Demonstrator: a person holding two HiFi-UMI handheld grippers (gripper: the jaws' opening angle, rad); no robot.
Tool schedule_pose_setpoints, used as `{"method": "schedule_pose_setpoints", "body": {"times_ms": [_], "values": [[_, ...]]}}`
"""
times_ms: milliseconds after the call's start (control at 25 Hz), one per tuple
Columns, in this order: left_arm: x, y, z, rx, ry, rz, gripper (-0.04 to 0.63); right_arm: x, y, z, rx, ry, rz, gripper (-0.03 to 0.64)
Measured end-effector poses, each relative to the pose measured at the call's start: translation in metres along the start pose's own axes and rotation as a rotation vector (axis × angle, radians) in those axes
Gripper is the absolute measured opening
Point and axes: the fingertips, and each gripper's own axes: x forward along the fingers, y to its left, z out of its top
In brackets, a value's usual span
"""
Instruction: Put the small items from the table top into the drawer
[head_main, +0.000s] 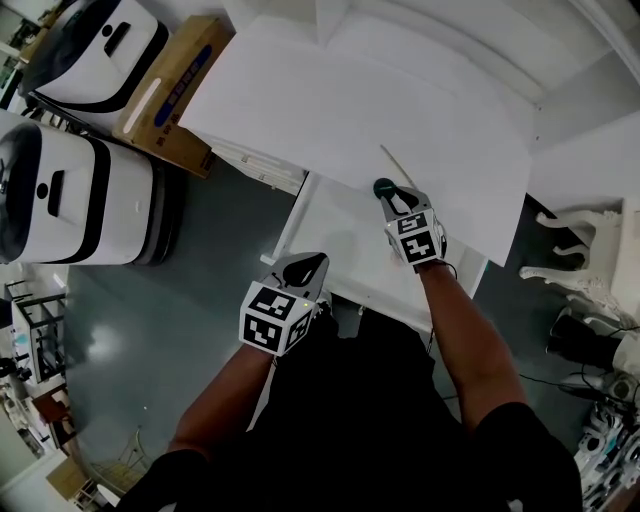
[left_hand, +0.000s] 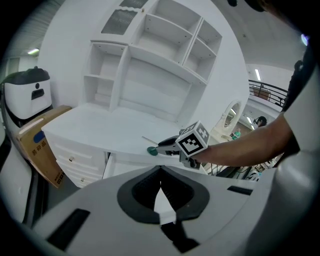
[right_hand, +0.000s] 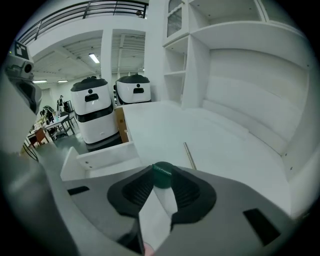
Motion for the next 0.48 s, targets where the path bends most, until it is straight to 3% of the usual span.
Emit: {"method": "schedule_pose_setpoints", "body": {"times_ms": [200, 480], "values": [[0.0, 0.006, 0.0, -0.008, 0.004, 0.012, 0.003, 0.022, -0.004, -0.001, -0.07, 0.036, 0.007, 0.098], [0.0, 0.014, 0.0, -0.034, -0.003, 0.033, 0.003, 0.035, -0.005, -0.007, -0.071, 0.083, 0.035, 0.098]]}}
